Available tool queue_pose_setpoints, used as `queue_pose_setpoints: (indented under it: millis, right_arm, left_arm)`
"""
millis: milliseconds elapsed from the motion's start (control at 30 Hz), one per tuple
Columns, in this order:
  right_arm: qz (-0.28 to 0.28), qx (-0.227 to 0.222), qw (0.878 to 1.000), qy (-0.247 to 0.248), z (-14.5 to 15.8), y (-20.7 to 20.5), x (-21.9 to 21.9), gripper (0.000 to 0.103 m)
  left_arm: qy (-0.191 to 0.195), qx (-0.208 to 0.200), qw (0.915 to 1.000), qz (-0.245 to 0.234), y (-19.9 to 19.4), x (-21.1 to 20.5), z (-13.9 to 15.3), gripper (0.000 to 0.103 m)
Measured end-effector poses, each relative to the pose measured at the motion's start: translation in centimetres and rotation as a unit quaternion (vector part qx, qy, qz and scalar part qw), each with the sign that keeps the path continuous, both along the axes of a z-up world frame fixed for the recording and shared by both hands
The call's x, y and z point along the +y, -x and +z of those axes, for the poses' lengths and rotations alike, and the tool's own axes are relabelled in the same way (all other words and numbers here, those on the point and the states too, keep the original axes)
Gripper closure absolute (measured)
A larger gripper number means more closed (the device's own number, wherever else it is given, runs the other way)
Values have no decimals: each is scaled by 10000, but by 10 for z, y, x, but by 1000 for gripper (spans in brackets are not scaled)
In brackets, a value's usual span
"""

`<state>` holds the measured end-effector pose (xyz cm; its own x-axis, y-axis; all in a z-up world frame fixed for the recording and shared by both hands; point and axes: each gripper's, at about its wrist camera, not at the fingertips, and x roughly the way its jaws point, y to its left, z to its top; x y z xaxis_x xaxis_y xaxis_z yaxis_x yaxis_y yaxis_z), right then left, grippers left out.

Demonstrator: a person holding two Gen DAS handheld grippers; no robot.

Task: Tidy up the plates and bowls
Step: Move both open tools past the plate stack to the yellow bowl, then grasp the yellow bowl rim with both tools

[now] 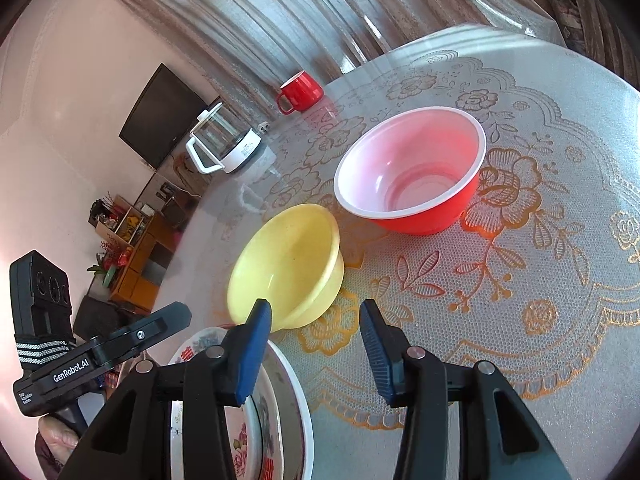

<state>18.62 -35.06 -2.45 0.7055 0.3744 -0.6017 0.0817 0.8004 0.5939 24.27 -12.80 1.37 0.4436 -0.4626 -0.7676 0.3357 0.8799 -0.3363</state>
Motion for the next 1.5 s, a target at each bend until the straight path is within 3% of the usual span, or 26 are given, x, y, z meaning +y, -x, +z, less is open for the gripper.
queue_pose_setpoints:
  millis: [67, 167, 333, 633, 700, 767, 1233, 1500]
  right_arm:
    - [-44, 38, 9999, -135, -3, -3, -5, 57]
    - [-174, 60, 9995, -257, -6, -6, -12, 56]
    - [-324, 174, 9986, -378, -11, -13, -21, 55]
    - [-181, 181, 9991, -335, -14, -23, -11, 78]
    - [-152, 125, 9993, -316, -13, -23, -9, 87]
    - [-133, 111, 9996, -208, -12, -24, -6, 91]
    - [-240, 62, 9996, -159, -3, -19, -4, 91]
    - [-105, -192, 9998, -11, 21, -12, 14, 91]
  left_arm:
    - [85, 89, 9999, 29, -8, -2, -1, 35]
    - [209, 188, 9996, -63, -16, -7, -2, 49]
    - [280, 220, 9993, -105, -26, -14, -6, 52]
    - [466, 523, 9972, 274, -46, -9, -23, 78]
    - [417, 501, 9975, 267, -45, -10, -24, 89]
    - [390, 511, 9975, 297, -46, -11, -26, 90]
    - [726, 233, 9967, 271, -24, 2, -2, 91]
    - [707, -371, 9961, 363, 9, 20, 30, 90]
